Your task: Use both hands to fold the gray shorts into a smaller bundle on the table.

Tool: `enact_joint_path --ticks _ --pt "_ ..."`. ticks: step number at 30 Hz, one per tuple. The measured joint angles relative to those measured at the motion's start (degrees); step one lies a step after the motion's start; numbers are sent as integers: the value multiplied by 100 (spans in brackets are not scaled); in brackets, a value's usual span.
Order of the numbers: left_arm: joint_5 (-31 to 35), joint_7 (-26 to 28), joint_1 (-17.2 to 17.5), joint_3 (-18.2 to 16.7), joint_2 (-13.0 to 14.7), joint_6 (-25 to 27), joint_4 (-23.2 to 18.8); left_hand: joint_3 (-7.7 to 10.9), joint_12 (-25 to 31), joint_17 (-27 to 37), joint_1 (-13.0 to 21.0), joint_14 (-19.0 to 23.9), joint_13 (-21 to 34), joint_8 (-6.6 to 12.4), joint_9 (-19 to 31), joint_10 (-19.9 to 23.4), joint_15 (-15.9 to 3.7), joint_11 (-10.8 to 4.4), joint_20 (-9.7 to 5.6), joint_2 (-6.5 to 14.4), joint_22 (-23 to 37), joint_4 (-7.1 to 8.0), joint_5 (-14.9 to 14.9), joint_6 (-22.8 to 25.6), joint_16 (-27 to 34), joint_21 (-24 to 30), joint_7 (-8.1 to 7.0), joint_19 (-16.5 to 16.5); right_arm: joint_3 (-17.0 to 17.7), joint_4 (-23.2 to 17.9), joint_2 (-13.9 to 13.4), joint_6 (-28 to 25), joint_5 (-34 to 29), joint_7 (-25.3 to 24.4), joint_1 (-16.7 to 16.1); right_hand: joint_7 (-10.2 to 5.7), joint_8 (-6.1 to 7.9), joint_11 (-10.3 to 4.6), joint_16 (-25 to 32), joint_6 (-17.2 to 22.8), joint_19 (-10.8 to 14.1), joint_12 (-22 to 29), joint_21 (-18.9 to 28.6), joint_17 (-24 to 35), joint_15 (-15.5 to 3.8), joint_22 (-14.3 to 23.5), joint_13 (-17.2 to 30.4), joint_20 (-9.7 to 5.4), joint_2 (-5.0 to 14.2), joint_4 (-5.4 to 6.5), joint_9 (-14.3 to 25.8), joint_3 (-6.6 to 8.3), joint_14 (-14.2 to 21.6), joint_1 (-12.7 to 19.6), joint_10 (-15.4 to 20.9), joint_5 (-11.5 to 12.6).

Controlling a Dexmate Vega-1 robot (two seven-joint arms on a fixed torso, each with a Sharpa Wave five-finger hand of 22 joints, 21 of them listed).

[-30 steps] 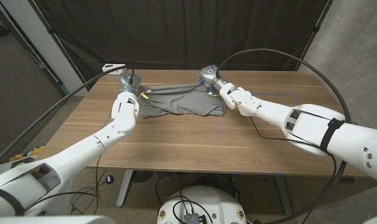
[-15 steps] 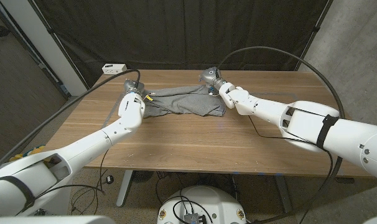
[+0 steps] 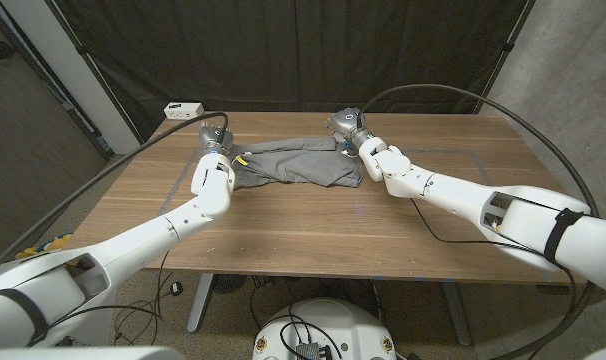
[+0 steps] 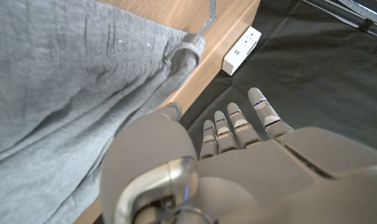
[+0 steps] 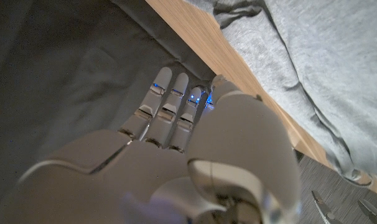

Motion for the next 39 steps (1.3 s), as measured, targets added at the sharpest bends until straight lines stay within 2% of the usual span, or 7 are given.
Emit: enact_joint_path --ticks 1,4,11,12,13,26,39 --pt "0 210 72 -46 34 62 -112 0 0 -1 -55 0 0 18 0 0 0 0 19 -5 0 0 0 29 0 0 -29 -19 164 -467 -177 -49 -22 7 -207 8 0 10 0 -15 -3 0 -35 -29 7 0 -3 3 -2 17 -9 -17 -34 -65 -31 0" --pt "-31 430 272 -184 116 104 -380 -34 45 -9 -208 0 0 18 0 0 0 0 19 -19 -14 34 0 50 22 0 -112 -19 334 -924 -348 -112 -51 38 -417 25 0 33 0 -57 -45 -1 -72 -111 7 0 -41 5 -37 97 -13 -33 -157 -221 -132 0" --pt "-31 430 755 -577 246 104 -933 -193 105 -53 -632 0 -28 62 -1 118 0 -9 71 -57 -27 58 0 142 45 0 -203 -71 334 -924 -348 -207 -119 118 -417 71 0 30 0 -199 -122 -42 -172 -276 36 1 -109 -12 -89 264 -13 -85 -452 -591 -359 -18" --pt "-448 1113 864 -683 268 154 -1051 -242 124 -54 -733 1 -28 62 -1 138 0 11 80 -75 -27 60 0 166 63 0 -222 -80 756 -1847 -670 -209 -120 134 -934 92 0 30 0 -220 -133 -42 -202 -297 40 1 -125 -15 -94 288 -13 -108 -511 -656 -401 -23" --pt "-470 1142 939 -749 280 154 -1122 -289 135 -65 -836 3 -44 62 -1 180 -3 12 75 -93 -27 58 0 200 86 0 -233 -89 818 -1951 -705 -210 -121 147 -1008 100 0 31 0 -229 -167 -43 -226 -321 55 1 -133 -17 -89 318 -13 -110 -556 -710 -441 -23" --pt "-1915 2196 1866 -1686 462 -33 -1999 -884 111 -185 -2040 -236 -79 6 -16 14 133 142 172 -393 -106 -46 0 -57 40 -117 -322 -397 1365 -2765 -897 -121 -7 224 -1685 204 -64 170 -21 -768 -390 -42 -493 -634 88 -28 -306 21 19 666 -12 -191 -1180 -1541 -977 -23" --pt "-3630 2926 2625 -2571 675 -530 -2517 -1418 22 -265 -2709 -770 -107 -32 -44 -524 340 296 140 -944 -185 -173 91 -906 -23 -373 -384 -636 1839 -3374 -1010 141 397 365 -2293 245 -107 260 -20 -1478 -597 -42 -784 -940 108 -28 -483 24 56 703 -11 -181 -1730 -2091 -1506 -23"
